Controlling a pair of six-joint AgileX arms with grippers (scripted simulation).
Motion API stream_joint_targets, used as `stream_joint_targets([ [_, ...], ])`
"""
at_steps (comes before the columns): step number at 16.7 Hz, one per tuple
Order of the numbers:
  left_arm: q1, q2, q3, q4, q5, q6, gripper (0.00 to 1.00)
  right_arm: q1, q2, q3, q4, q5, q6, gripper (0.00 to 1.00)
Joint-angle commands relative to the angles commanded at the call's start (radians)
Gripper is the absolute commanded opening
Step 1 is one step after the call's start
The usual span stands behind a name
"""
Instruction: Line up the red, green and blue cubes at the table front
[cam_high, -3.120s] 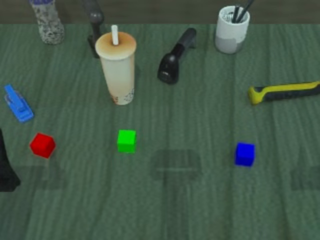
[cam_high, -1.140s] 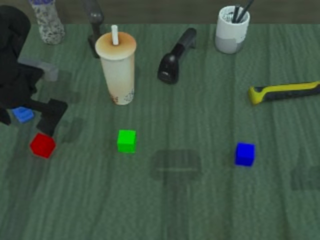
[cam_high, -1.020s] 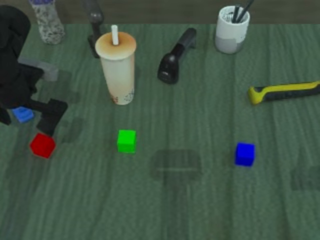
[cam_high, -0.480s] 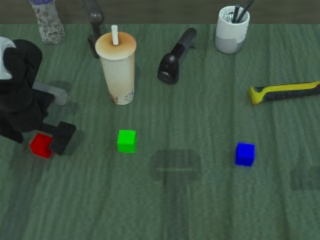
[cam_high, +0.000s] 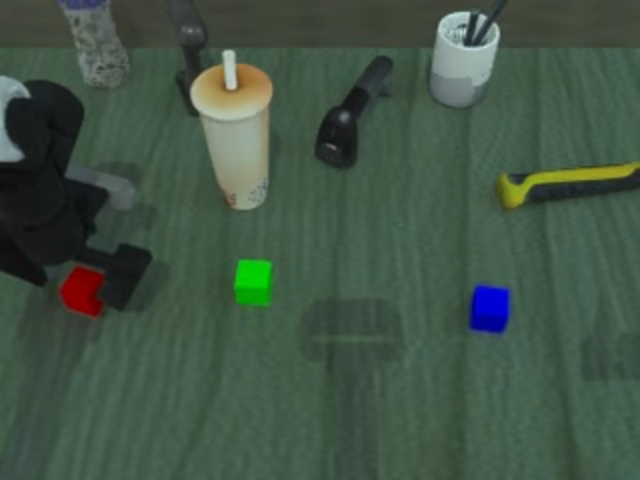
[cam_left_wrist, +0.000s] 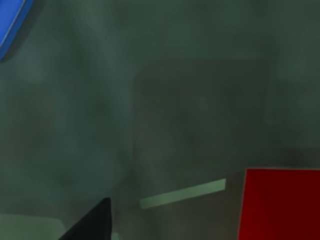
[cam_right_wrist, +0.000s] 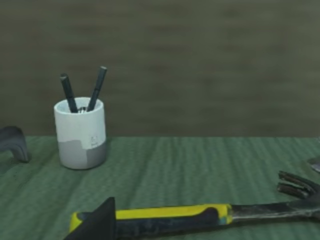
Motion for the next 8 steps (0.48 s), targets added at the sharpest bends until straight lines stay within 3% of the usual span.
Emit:
stream_joint_targets([
  [8, 0.0, 0.0, 0.0, 0.0, 0.0, 0.0, 0.25, 0.0, 0.0, 0.0, 0.0, 0.0, 0.0, 1.0],
])
